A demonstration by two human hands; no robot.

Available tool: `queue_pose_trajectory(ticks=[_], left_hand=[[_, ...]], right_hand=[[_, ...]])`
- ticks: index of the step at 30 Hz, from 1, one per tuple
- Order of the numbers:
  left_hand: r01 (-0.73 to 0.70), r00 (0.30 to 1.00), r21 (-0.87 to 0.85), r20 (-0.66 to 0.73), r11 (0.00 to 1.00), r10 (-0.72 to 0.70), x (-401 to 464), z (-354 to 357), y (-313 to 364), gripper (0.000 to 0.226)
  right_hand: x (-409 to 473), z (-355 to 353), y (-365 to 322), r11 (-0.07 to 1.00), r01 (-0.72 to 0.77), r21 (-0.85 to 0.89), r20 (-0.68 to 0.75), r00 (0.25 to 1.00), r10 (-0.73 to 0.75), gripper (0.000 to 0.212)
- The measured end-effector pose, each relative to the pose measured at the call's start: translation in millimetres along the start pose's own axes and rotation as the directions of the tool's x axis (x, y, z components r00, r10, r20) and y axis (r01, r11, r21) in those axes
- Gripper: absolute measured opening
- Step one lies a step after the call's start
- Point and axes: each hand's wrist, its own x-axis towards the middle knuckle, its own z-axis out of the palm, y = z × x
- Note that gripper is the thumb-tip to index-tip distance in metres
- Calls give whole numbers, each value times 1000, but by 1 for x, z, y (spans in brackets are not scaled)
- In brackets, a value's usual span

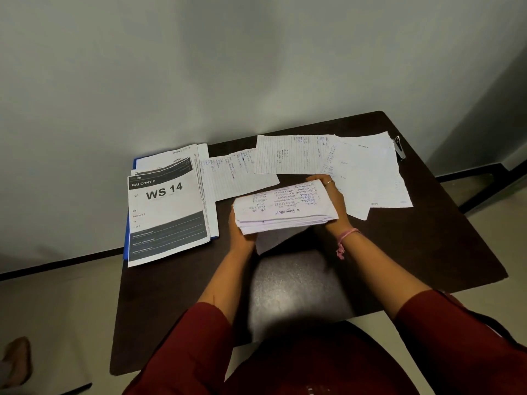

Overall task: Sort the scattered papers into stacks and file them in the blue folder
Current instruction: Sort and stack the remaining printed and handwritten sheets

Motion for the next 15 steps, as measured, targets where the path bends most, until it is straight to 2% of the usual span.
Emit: queue_pose_trajectory(ticks=[1,3,5,7,15], left_hand=[[27,1000,25,3,999,-27,2,1,-1,21],[76,997,-32,29,997,-75,0,3,7,25],[187,981,-109,69,976,-181,-1,5,10,25],[239,969,-116,85,964,-230,0,5,6,24],[392,913,-69,152,917,-378,-8,3,-8,23]], right_hand=[[0,0,-14,989,139,50,-75,988,-135,10],[7,-1,-27,971,218,94,-102,973,-209,22],[5,-3,-30,970,187,158,-58,982,-179,27],[9,-3,-20,978,100,185,-9,995,-100,24],[17,-4,2,987,-112,116,131,987,97,18]])
